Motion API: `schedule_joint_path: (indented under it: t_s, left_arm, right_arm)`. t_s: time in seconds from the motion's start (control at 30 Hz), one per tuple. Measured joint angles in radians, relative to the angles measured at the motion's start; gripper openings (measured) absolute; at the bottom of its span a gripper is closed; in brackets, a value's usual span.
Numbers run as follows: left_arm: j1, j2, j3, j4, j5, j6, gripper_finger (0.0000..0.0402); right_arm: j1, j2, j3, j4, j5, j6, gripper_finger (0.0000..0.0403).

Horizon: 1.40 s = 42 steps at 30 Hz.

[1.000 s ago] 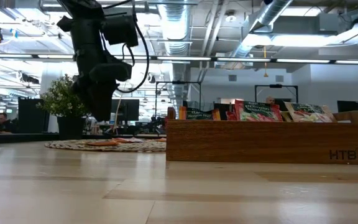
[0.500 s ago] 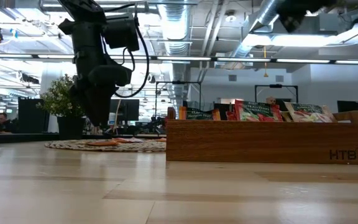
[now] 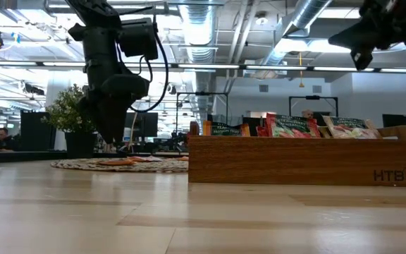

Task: Pick & Place Tea
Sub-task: Put the orange tea bag into the left slot of the wooden organizer

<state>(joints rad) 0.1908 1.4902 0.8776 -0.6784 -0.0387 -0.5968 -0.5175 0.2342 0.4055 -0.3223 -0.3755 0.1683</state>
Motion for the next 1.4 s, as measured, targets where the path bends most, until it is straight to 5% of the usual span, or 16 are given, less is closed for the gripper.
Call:
schedule_joint_path:
  t_s: [0.3, 0.77, 1.2, 1.4]
  left_arm:
    - [0.065, 0.0, 0.0, 0.0, 0.019, 0.04, 0.0182]
    - [0.071, 0.149, 0.006, 0.031, 0.034, 0.074, 0.0182]
    - [0.071, 0.159, 0.009, 0.062, 0.103, 0.096, 0.018]
    - [0.071, 0.159, 0.008, 0.06, 0.107, 0.134, 0.0149]
  right_arm:
    - [0.0, -0.12, -0.067, -0.005, 0.038, 0.043, 0.0]
    - [0.0, -0.118, -0.072, 0.002, 0.038, 0.05, 0.0]
    - [0.0, -0.118, -0.071, 0.018, 0.038, 0.07, 0.0]
    - [0.0, -0.118, -0.071, 0.018, 0.038, 0.071, 0.0]
